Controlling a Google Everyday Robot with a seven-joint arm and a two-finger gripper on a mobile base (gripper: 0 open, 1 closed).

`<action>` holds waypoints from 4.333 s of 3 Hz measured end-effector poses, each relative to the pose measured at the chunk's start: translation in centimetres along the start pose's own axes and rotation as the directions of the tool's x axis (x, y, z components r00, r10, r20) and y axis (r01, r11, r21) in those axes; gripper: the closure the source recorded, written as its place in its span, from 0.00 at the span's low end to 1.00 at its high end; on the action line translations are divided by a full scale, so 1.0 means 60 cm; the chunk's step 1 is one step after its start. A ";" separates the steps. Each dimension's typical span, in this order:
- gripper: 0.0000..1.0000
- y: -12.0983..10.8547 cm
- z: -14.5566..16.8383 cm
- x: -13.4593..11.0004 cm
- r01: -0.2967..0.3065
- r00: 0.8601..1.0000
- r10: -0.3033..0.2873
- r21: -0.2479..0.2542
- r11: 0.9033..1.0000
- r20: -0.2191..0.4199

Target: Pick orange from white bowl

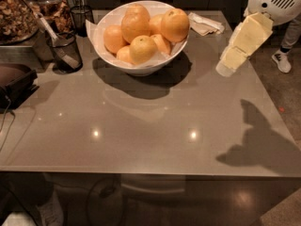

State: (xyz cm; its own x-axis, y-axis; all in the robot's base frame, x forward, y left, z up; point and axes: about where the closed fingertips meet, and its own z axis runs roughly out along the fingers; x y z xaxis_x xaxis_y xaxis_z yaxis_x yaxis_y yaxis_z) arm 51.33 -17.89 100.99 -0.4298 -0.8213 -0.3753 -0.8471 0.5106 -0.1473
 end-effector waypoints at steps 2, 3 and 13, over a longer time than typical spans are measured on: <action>0.00 -0.052 0.025 -0.084 -0.173 0.985 0.173 0.006 0.985 0.001; 0.00 -0.055 0.026 -0.096 -0.176 0.984 0.175 0.013 0.984 0.020; 0.00 -0.074 0.129 -0.454 -0.246 0.947 0.248 -0.032 0.969 0.206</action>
Offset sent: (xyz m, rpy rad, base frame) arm 0.0746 0.0490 0.0154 0.0397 0.1074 -0.2493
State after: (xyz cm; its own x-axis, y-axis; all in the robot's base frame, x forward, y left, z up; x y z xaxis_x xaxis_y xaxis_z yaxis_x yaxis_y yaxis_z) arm 69.20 4.17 104.77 -0.5524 -0.5987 -0.5800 -0.7245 0.6889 -0.0212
